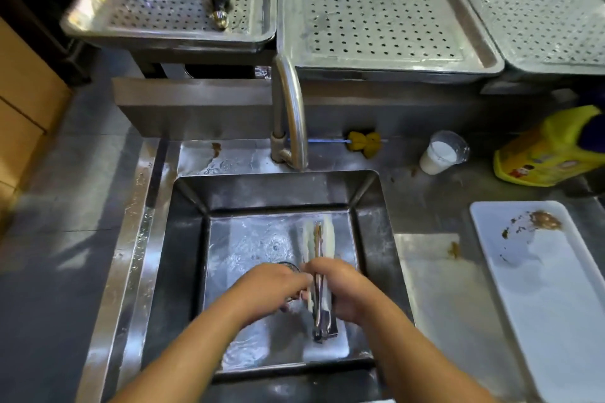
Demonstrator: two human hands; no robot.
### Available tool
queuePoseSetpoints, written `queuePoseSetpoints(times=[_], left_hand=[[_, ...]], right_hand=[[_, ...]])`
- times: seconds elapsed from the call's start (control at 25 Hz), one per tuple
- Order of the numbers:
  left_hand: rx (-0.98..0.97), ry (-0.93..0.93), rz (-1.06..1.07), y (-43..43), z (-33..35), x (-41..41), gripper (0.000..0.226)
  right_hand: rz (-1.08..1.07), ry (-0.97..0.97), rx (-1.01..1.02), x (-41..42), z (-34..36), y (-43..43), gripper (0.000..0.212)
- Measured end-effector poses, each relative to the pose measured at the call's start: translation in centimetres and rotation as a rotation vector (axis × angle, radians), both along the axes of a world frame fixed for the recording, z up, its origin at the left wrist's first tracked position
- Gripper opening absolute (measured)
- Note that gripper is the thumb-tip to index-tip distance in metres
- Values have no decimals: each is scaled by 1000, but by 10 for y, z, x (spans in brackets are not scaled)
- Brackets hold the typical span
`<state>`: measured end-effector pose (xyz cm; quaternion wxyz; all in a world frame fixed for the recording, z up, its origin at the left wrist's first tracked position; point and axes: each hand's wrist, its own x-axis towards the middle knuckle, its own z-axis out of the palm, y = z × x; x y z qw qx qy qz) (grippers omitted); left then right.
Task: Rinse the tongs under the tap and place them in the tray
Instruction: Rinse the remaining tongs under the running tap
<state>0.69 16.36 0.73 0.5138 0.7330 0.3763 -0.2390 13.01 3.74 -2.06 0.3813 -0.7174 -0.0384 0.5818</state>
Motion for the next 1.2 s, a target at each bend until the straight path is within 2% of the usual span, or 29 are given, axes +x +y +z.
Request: queuePoseSetpoints(times=[0.08, 0.12, 0.16, 0.2, 0.28, 0.36, 0.4, 0.44, 0.48, 0.52, 0.56, 0.64, 0.68, 0.76, 0.84, 0.96, 1.08, 1.2], left_hand=[[272, 162, -38, -9, -5, -2, 44], [307, 194, -17, -13, -8, -6, 43], [261, 186, 18, -15, -11, -10, 41], [163, 130, 77, -12, -13, -16, 37], [-117, 15, 245, 10, -10, -25, 28], [-410, 16, 416, 23, -10, -34, 37], [-406, 28, 385, 28, -15, -38, 45], [-238, 74, 199, 30, -19, -42, 50], [-33, 149, -40, 30, -25, -46, 48], [131, 207, -189, 28, -29, -50, 40], [161, 184, -216, 26, -31, -52, 36], [-54, 77, -56, 25, -32, -60, 45], [-198, 64, 24, 23, -28, -61, 53], [-431, 35, 185, 15, -19, -58, 67], [-577, -121, 472, -1, -12, -46, 61], [-520, -274, 955, -11, -4, -26, 28], [-478, -276, 1081, -4, 7, -10, 5], [-523, -281, 1096, -4, 20, 2, 4]], right_hand=[[436, -273, -276, -13, -2, -13, 20], [598, -386, -398, -18, 0, -15, 29], [578, -357, -421, -22, 5, -15, 34], [453, -314, -399, -17, 9, -12, 34], [235, -197, -309, 4, 24, -12, 32], [103, -25, -222, 21, 29, -21, 37], [87, 2, -250, 21, 25, -25, 41], [151, -42, -319, 14, 16, -28, 43], [327, -231, -427, -5, 8, -32, 43], [460, -361, -491, -18, 2, -36, 43], [495, -386, -539, -30, 1, -35, 42], [338, -271, -395, -47, 7, -27, 35], [297, -280, -350, -50, 11, -20, 29], [217, -411, -287, -63, 18, 0, 34], [353, -610, -174, -87, 26, 18, 54], [373, -720, -2, -101, 42, 27, 66], [396, -660, 19, -86, 58, 18, 67], [420, -652, -126, -68, 70, 10, 57]])
